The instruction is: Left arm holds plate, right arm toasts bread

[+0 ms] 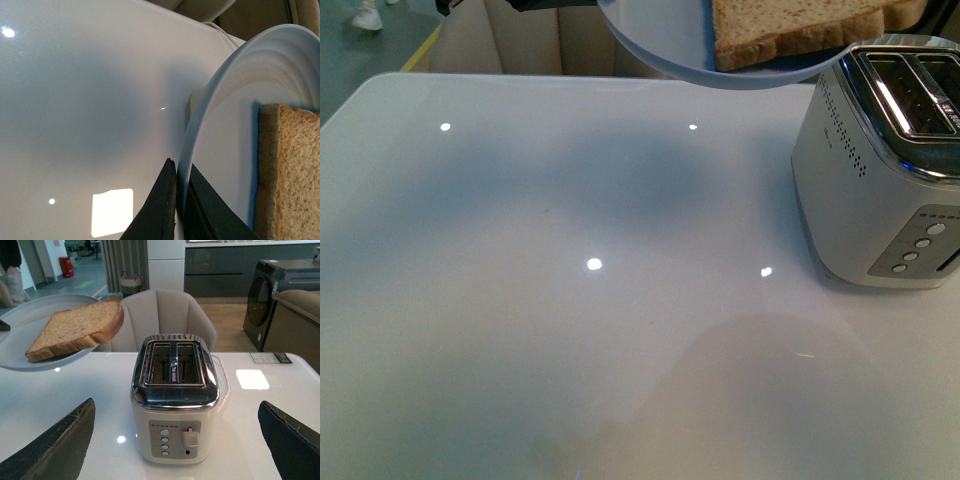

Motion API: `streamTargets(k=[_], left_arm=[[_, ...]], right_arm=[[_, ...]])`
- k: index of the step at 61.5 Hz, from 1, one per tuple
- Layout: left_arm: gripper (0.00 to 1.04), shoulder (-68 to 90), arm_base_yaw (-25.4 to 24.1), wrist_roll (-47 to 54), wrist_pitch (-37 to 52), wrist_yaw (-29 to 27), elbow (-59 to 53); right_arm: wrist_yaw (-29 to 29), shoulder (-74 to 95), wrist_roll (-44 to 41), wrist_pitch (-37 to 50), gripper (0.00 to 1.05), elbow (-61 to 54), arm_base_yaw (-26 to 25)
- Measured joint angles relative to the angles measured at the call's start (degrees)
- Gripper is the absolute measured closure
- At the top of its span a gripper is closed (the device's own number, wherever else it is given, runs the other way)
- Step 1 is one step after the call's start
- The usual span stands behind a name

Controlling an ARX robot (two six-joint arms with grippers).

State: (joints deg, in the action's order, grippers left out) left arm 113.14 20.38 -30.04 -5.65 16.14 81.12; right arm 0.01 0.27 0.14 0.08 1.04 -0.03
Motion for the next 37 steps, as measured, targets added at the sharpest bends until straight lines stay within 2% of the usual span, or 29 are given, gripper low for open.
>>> streamTargets(k=[13,15,18,23,31,37], left_arm=[[1.02,-0.02,0.09,-0.87,0.00,0.24,0.00],[1.02,-0.02,0.07,-0.92,0.00,0.33,0.00],[1.02,-0.02,0.04,-0.96,0.00,0.37,0.00],[1.02,-0.22,0.17,-1.01,0.04,0.72,0.02],[1.02,-0.24,0.20,-1.27,0.07,0.98,0.02],[1.02,-0.24,0.22,-1.33,0.22,1.31,0.02]], right_arm=[[-0.04,0.02,0.02,-0.02,0.09,0.00,0.00],[-1.99,1.49,1.55,-3.13,0.09,1.03,-0.46],[-5.55,7.08,5.66,-13.27,0.09,5.25,-1.01],[-7.30,16.66,12.07,-23.74,0.09,9.62,-1.09],[-9.77,21.53,18.71,-22.93,0.09,12.00,-0.24],[-12.68,25.42,20.63,-20.00,0.09,13.60,-1.84]])
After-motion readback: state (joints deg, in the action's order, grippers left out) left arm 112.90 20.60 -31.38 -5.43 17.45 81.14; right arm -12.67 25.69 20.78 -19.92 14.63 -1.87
